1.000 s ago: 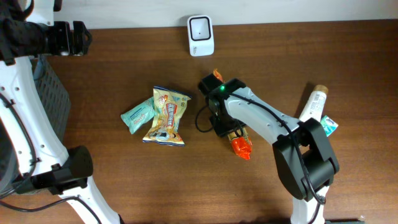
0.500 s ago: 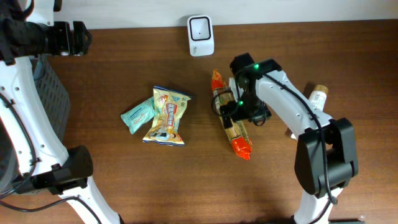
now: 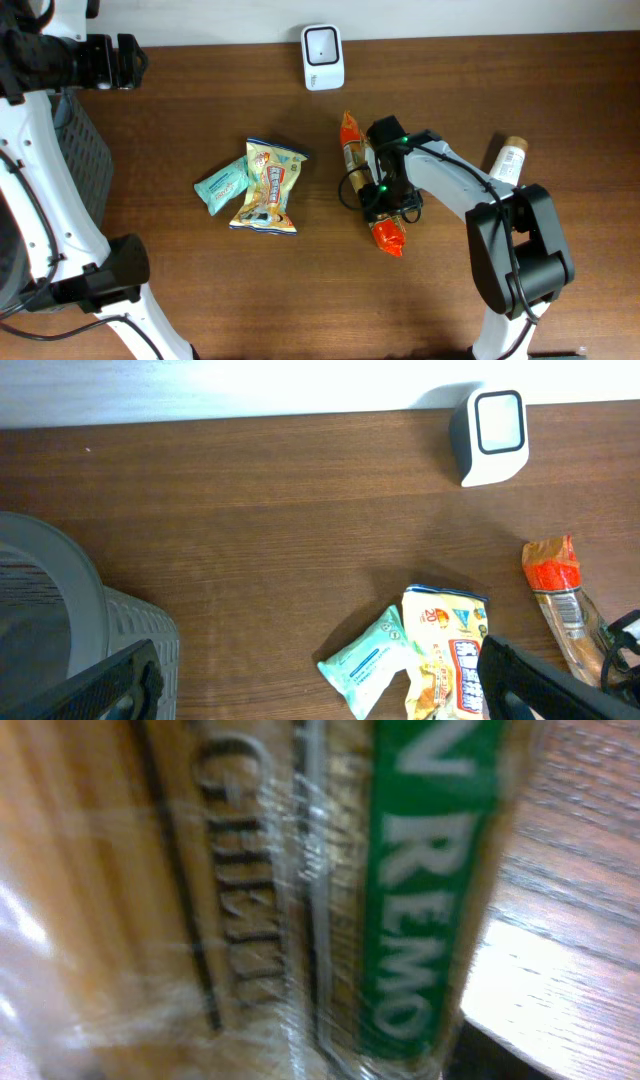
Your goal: Scan the item barcode
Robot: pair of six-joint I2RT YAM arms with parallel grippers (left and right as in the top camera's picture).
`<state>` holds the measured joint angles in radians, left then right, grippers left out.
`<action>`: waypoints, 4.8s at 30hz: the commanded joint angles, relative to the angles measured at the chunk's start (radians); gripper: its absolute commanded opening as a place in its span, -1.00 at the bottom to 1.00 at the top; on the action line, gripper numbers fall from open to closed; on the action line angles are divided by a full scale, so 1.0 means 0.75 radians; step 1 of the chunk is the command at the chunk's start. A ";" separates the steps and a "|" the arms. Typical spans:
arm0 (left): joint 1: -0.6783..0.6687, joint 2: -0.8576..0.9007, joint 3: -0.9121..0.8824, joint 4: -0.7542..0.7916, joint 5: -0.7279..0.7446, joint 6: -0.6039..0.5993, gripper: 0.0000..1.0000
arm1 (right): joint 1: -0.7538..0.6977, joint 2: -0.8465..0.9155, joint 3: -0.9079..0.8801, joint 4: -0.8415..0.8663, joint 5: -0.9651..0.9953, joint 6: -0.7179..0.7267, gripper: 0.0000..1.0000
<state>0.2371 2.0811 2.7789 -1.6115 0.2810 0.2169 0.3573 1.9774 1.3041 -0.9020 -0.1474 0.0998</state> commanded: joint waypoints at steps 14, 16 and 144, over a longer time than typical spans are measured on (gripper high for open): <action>0.002 -0.013 0.004 0.001 0.011 0.008 0.98 | -0.094 -0.162 0.466 -0.207 -1.011 -0.387 -0.92; 0.003 -0.013 0.004 0.001 0.011 0.008 0.98 | -0.094 -0.162 0.545 -0.245 -1.113 -0.388 -0.92; 0.002 -0.012 0.004 0.001 0.011 0.008 0.98 | 0.541 -0.006 0.274 0.488 -0.149 0.372 0.26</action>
<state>0.2371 2.0811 2.7789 -1.6115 0.2810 0.2173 0.7284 1.9358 1.4876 -0.5266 -0.3508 0.3683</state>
